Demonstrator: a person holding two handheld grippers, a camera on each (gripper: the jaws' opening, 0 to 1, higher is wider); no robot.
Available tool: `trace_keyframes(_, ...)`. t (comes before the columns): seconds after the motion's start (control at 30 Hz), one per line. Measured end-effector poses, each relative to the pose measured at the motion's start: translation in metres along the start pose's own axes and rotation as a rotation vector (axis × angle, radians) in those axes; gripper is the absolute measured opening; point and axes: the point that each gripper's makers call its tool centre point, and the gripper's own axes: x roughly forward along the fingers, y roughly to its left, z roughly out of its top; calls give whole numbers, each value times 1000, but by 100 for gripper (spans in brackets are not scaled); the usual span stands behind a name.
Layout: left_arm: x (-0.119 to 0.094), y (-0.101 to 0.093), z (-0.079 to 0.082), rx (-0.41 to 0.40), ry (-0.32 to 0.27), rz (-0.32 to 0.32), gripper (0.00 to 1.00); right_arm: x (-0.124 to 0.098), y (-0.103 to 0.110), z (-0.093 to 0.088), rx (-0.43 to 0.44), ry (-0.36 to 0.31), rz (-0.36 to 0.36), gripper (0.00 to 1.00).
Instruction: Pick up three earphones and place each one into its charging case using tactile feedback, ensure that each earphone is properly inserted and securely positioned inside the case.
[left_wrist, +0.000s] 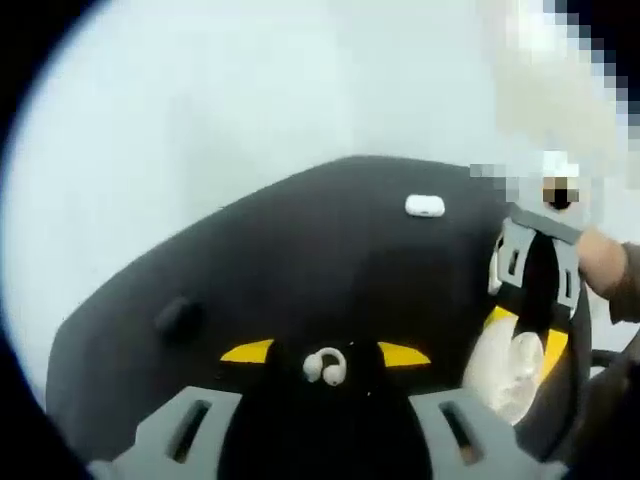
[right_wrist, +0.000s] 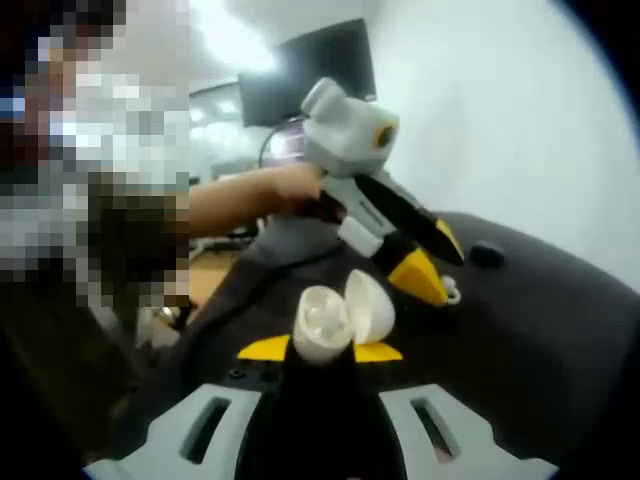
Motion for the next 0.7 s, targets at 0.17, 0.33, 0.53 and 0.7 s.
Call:
trace_keyframes(0.17, 2, 5, -14, -19, 44, -33, 28, 0, 1, 0, 0, 0, 1, 22)
trace_keyframes(0.33, 6, 5, -14, -63, -16, -83, 18, 0, 2, 0, 0, 2, 3, 22)
trace_keyframes(0.53, 7, 6, -12, -87, -34, -103, 16, 1, 2, 0, -2, 3, 3, 22)
trace_keyframes(0.7, -14, 21, 4, -107, -124, -62, 16, 1, 2, 0, -1, 2, 4, 22)
